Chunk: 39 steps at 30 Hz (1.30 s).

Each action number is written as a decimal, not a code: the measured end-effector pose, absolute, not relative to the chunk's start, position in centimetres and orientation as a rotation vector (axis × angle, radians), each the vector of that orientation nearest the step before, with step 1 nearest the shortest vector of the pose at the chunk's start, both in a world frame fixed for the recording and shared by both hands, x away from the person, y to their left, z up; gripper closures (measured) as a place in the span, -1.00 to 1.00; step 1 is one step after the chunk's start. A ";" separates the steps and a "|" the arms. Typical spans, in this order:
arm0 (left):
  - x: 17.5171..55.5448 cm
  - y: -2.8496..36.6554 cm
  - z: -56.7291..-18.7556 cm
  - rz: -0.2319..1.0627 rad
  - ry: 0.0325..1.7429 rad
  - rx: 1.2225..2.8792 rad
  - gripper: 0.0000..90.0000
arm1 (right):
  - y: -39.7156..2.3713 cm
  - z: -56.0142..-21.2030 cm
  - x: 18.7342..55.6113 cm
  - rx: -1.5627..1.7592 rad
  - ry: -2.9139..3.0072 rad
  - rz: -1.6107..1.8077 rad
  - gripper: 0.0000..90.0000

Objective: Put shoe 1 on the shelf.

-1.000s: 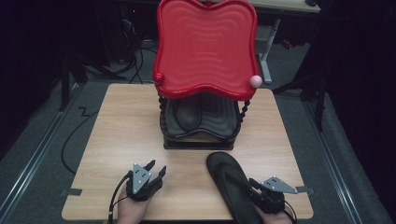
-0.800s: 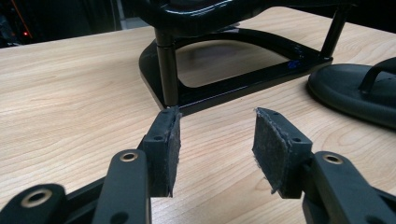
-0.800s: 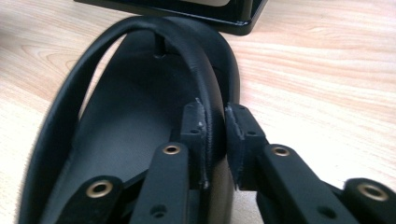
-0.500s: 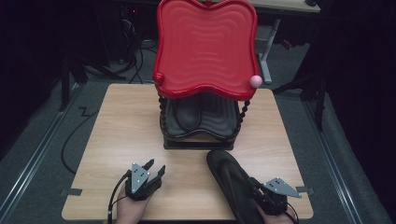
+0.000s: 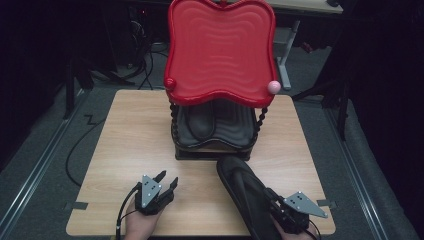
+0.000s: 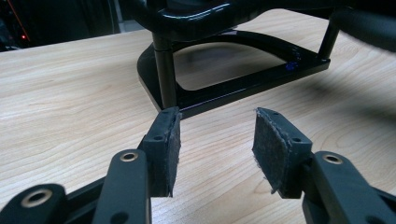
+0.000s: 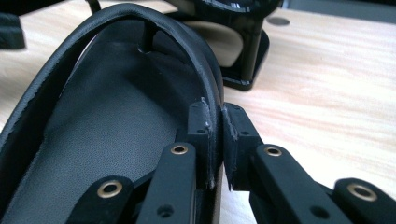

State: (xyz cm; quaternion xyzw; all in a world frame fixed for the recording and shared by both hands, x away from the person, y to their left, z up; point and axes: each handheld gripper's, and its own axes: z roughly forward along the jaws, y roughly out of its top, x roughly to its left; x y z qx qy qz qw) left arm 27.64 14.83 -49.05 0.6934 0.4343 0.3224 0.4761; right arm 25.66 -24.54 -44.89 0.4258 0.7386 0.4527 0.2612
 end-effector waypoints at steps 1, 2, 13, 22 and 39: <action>27.7 14.8 -49.1 0.788 1.059 1.695 0.15 | -24.4 -44.7 25.6 1.148 1.994 1.236 0.84; 27.7 14.7 -49.1 0.781 1.057 1.696 0.15 | -24.3 -44.5 25.4 1.141 1.985 1.242 0.84; 27.5 14.3 -49.2 0.783 1.038 1.714 0.18 | -22.7 -42.1 26.9 1.071 1.879 1.258 0.84; 27.3 14.0 -49.0 0.795 1.022 1.717 0.20 | -20.6 -39.7 31.1 1.067 1.783 1.261 0.83; 27.3 12.1 -47.8 0.779 0.966 1.713 0.18 | -16.5 -38.6 36.7 1.130 1.629 1.187 0.83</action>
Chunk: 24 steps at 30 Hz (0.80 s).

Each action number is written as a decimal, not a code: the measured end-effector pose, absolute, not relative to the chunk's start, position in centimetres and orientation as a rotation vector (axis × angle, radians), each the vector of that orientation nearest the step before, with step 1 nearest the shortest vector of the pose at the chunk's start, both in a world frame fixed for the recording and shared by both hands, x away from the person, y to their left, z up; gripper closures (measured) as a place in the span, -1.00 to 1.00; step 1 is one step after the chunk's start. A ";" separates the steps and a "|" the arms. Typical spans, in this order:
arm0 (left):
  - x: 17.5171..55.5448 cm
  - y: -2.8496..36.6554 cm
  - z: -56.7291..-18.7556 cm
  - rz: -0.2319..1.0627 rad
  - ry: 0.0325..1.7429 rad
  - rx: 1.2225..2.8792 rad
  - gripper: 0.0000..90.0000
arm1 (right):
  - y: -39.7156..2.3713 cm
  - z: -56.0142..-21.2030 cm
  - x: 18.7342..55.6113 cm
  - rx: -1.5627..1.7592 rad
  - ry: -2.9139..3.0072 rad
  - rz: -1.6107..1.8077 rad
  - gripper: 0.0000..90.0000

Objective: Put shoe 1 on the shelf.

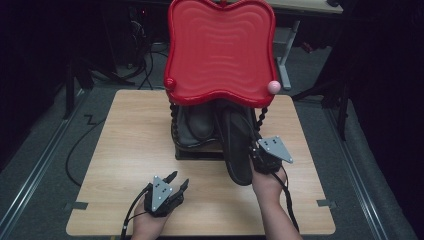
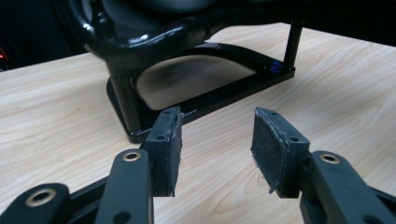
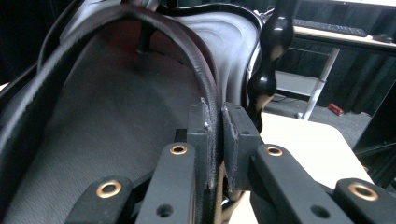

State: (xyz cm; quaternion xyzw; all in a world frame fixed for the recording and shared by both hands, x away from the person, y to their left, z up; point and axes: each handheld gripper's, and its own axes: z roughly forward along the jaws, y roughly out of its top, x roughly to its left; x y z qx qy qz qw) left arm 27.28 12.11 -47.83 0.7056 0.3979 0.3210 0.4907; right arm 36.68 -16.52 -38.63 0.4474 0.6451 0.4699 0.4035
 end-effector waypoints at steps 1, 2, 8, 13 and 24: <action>27.4 11.9 -47.7 0.798 0.970 1.703 0.19 | -16.4 -38.7 36.9 1.136 1.624 1.188 0.83; 27.6 11.7 -47.4 0.822 0.976 1.683 0.26 | -16.4 -38.8 37.1 1.138 1.619 1.191 0.82; 29.3 9.7 -44.8 0.856 0.928 1.655 0.64 | -16.5 -39.2 37.4 1.162 1.605 1.176 0.81; 31.2 6.7 -42.4 0.855 0.892 1.637 0.68 | -16.7 -39.5 37.5 1.157 1.617 1.168 0.81; 32.9 2.1 -40.0 0.816 0.829 1.627 0.52 | -16.6 -39.9 37.5 1.156 1.613 1.161 0.82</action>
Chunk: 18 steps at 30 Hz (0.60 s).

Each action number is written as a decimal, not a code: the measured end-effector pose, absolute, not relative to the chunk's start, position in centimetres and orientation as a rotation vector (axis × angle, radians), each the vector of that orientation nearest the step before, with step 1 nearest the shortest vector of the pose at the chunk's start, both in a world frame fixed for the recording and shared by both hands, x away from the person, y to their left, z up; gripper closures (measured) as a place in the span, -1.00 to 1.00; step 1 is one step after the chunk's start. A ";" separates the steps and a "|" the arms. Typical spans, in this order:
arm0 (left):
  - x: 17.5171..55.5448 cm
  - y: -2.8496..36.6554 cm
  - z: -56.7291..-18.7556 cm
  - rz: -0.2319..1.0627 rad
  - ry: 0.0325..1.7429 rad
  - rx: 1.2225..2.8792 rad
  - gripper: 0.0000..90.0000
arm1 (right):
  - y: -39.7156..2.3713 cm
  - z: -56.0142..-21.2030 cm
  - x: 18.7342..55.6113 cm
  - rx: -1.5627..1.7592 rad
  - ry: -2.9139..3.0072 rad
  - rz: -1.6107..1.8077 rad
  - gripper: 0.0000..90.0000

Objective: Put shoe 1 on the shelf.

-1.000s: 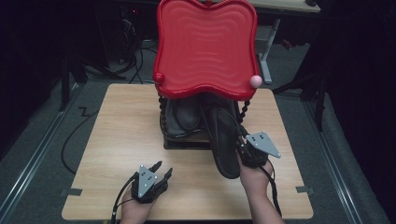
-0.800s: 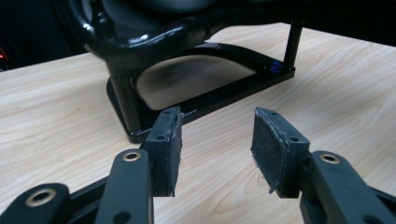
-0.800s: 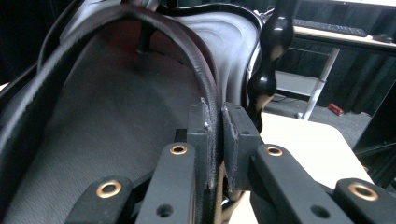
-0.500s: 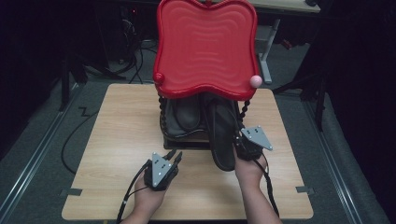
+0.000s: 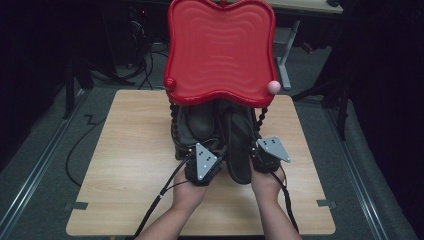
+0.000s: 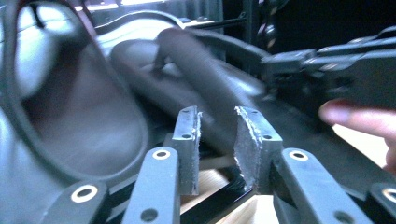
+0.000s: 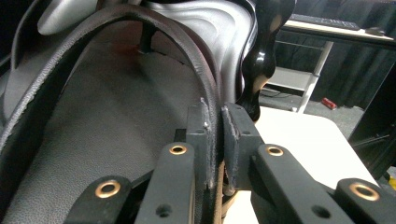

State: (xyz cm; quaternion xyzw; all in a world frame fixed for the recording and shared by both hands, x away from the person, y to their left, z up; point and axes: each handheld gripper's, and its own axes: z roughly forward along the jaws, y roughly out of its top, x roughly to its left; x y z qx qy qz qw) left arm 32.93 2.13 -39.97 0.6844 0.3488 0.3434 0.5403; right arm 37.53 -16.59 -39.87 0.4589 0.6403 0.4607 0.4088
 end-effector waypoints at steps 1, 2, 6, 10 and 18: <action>33.0 1.8 -40.0 0.818 0.821 1.629 0.50 | -16.6 -39.9 37.5 1.156 1.613 1.160 0.82; 33.0 1.4 -40.1 0.841 0.812 1.644 0.50 | -16.6 -39.9 37.5 1.158 1.614 1.161 0.82; 33.7 1.0 -40.6 0.890 0.844 1.667 0.67 | -16.5 -40.0 37.6 1.166 1.618 1.164 0.81; 34.9 1.3 -41.3 0.902 0.888 1.691 0.71 | -16.3 -40.3 37.8 1.175 1.628 1.172 0.78; 36.5 1.6 -42.4 0.905 0.915 1.680 0.79 | -16.3 -40.6 38.3 1.193 1.634 1.181 0.76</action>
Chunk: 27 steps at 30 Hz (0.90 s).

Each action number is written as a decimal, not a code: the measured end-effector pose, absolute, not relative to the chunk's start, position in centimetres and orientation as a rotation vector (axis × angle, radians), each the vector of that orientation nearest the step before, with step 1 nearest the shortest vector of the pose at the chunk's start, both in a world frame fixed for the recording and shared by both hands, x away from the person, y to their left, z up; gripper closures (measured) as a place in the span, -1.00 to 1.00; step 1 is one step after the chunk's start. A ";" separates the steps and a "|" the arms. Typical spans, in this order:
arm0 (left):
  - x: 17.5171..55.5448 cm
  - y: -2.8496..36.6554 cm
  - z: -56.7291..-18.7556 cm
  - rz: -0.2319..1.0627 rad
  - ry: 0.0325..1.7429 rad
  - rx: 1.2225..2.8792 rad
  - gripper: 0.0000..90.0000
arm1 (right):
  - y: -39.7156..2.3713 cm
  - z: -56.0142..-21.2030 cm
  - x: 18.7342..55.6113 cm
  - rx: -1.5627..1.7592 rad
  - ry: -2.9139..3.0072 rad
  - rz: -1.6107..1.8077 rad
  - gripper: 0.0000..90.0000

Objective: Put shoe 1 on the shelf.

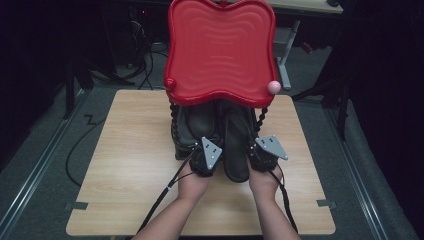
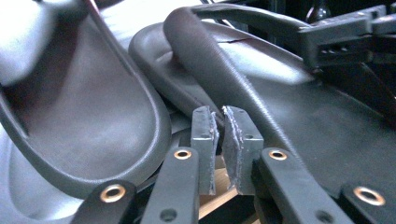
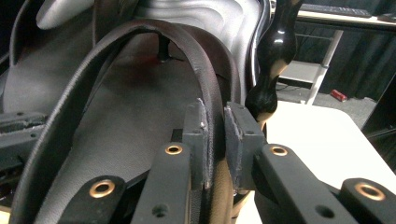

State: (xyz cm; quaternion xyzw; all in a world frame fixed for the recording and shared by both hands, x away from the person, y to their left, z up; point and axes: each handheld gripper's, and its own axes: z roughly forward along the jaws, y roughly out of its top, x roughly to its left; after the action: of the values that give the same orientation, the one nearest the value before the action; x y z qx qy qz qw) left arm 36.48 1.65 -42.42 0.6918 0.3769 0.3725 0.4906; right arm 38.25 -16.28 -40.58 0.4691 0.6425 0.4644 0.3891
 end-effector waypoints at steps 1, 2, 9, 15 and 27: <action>36.4 1.9 -42.3 0.880 0.921 1.669 0.73 | -16.4 -40.6 38.3 1.189 1.640 1.182 0.76; 36.2 2.1 -42.2 0.868 0.921 1.655 0.65 | -16.4 -40.6 38.3 1.188 1.642 1.177 0.76; 34.6 1.6 -42.1 0.922 0.849 1.645 0.48 | -16.2 -40.7 38.2 1.184 1.629 1.167 0.75; 34.8 1.6 -42.0 0.895 0.883 1.646 0.51 | -16.2 -40.6 38.3 1.174 1.633 1.151 0.73; 34.3 0.6 -42.2 0.882 0.850 1.655 0.39 | -16.0 -40.7 38.3 1.159 1.639 1.162 0.72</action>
State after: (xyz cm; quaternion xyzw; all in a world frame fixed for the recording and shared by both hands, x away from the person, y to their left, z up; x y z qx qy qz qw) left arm 34.34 0.64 -42.21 0.6890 0.3540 0.3670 0.5152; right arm 38.29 -16.02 -40.69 0.4581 0.6477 0.4591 0.3998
